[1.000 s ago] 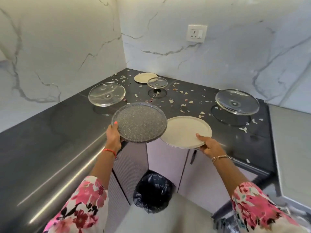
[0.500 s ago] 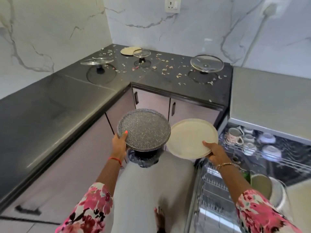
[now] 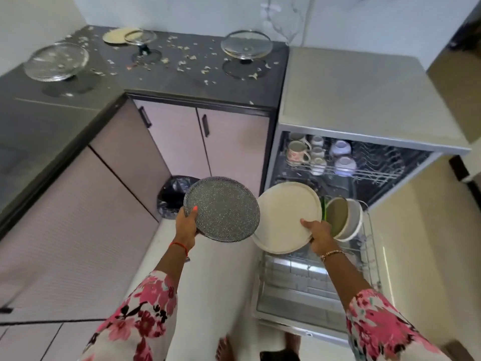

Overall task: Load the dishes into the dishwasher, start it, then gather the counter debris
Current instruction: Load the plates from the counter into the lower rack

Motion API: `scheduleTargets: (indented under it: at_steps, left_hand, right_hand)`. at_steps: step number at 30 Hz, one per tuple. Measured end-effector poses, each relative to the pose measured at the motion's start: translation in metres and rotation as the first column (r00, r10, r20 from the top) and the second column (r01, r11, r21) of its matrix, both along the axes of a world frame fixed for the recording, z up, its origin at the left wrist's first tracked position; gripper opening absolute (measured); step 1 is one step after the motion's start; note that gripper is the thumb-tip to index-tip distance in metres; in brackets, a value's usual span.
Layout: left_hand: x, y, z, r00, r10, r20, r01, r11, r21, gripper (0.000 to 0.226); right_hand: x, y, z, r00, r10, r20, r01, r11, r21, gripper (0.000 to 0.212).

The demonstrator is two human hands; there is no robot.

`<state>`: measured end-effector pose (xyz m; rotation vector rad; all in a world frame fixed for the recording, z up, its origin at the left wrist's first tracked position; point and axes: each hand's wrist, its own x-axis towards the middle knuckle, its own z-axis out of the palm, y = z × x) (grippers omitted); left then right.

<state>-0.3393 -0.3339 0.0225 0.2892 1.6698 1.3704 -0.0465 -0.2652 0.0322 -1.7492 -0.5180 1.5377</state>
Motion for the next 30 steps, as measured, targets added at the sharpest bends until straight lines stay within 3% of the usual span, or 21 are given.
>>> scheduleTargets:
  at_steps: [7,11,15,20,22,25,30]
  left_hand:
    - [0.112,0.039,-0.029,0.989,-0.100,-0.113,0.095,0.994,-0.045,0.032]
    - [0.168,0.061,-0.054,0.950,-0.177,-0.259,0.151,0.982,-0.116,0.018]
    - [0.210,0.077,-0.078,0.890,-0.268,-0.369,0.217,0.961,-0.174,0.008]
    - [0.234,0.096,-0.116,0.852,-0.306,-0.426,0.230,0.948,-0.222,0.019]
    - [0.235,0.103,-0.134,0.851,-0.315,-0.421,0.230,0.943,-0.242,0.019]
    - [0.235,0.113,-0.157,0.846,-0.324,-0.424,0.221,0.936,-0.273,0.019]
    - [0.232,0.125,-0.176,0.849,-0.342,-0.402,0.233,0.926,-0.297,0.021]
  right_hand:
    - [0.107,0.008,-0.030,0.984,0.032,0.174,-0.035,0.999,0.015,0.038]
    - [0.156,0.027,-0.054,0.954,0.092,0.286,-0.106,0.994,0.035,0.034]
    - [0.180,0.050,-0.078,0.903,0.152,0.402,-0.185,0.982,0.043,0.033]
    - [0.191,0.079,-0.112,0.869,0.223,0.441,-0.265,0.964,0.035,0.029]
    - [0.191,0.091,-0.126,0.846,0.251,0.470,-0.306,0.951,0.044,0.038]
    - [0.191,0.109,-0.146,0.789,0.358,0.499,-0.458,0.884,0.090,0.070]
    - [0.182,0.140,-0.180,0.595,0.566,0.572,-0.624,0.773,-0.116,0.042]
